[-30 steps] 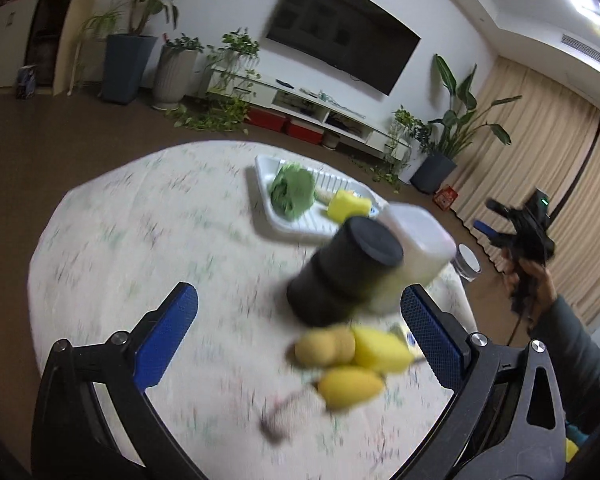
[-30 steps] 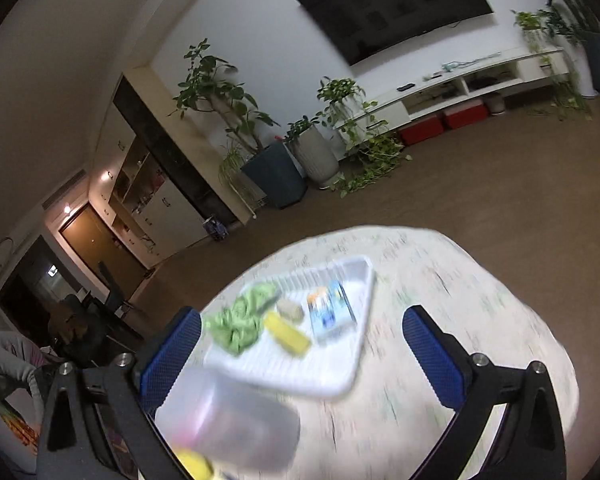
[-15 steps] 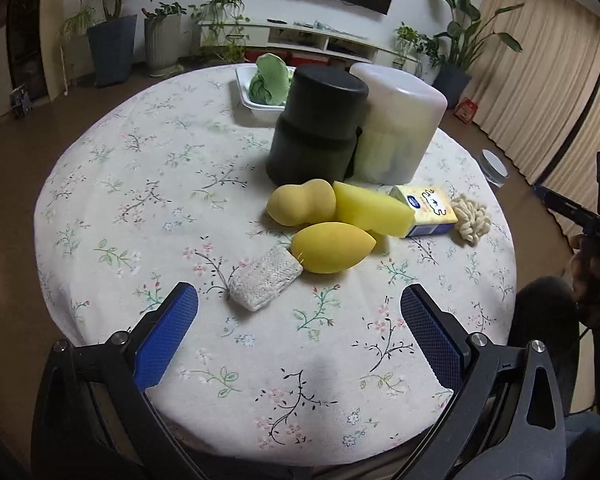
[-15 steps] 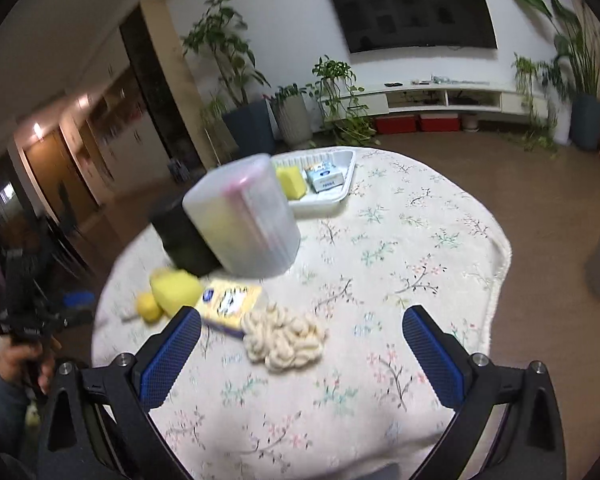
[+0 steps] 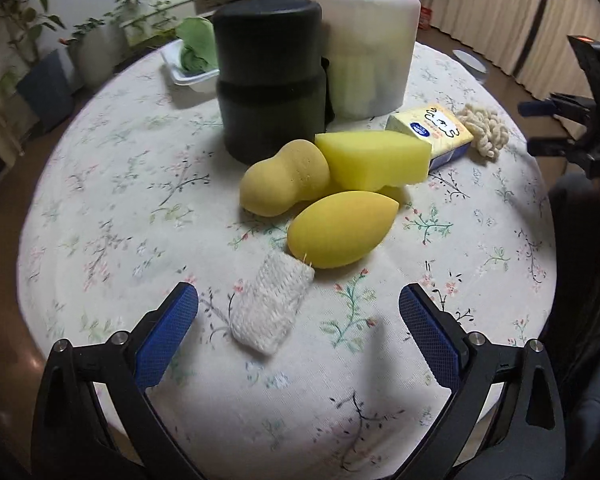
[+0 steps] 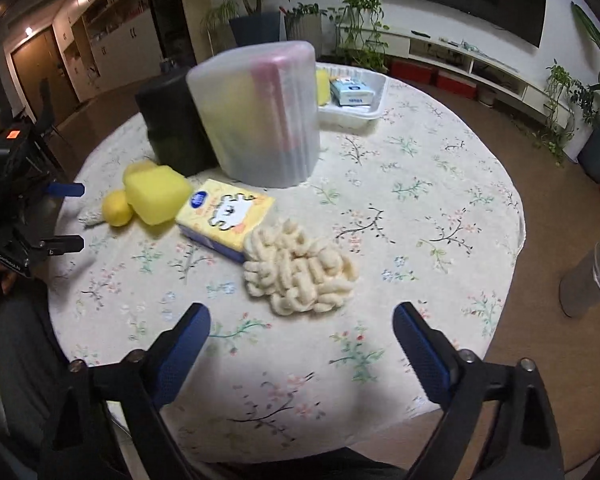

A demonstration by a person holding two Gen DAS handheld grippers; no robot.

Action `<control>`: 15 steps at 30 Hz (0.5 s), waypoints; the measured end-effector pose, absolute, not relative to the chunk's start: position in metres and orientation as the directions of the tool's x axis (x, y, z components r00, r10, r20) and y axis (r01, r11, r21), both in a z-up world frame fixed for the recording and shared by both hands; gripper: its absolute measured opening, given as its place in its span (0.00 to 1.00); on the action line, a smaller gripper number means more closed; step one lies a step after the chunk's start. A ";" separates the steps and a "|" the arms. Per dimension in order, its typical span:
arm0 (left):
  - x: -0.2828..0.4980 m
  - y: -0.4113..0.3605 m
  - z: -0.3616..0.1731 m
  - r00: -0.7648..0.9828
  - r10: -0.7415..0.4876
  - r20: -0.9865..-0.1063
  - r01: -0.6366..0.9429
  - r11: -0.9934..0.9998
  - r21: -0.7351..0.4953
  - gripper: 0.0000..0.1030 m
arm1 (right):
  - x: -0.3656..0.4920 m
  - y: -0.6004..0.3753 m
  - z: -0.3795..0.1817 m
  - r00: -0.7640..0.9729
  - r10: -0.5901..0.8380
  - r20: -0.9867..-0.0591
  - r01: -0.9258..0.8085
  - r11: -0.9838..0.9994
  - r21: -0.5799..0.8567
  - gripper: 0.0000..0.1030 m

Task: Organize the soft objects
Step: 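Grasp the second white knitted sock with the left tool while the right tool grasps the cream rope toy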

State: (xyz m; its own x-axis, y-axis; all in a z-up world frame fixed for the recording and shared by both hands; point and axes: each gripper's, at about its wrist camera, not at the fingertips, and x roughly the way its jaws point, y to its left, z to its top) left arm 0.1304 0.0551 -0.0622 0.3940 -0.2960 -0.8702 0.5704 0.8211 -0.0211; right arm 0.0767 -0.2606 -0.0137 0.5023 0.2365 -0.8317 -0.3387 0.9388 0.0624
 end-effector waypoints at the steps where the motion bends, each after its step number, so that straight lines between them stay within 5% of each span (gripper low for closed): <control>1: 0.133 0.056 -0.064 0.386 -0.300 -0.873 0.569 0.822 -0.031 0.85 | 0.080 -0.262 -0.014 0.501 0.231 -0.834 -0.338 0.939 0.057 0.89; 4: 0.136 0.058 -0.071 0.353 -0.303 -0.885 0.565 0.823 -0.056 0.64 | 0.088 -0.260 -0.013 0.498 0.212 -0.841 -0.340 0.940 0.035 0.89; 15: 0.127 0.049 -0.073 0.337 -0.258 -0.906 0.594 0.805 -0.008 0.64 | 0.111 -0.241 -0.029 0.456 0.186 -0.870 -0.419 0.907 -0.026 0.87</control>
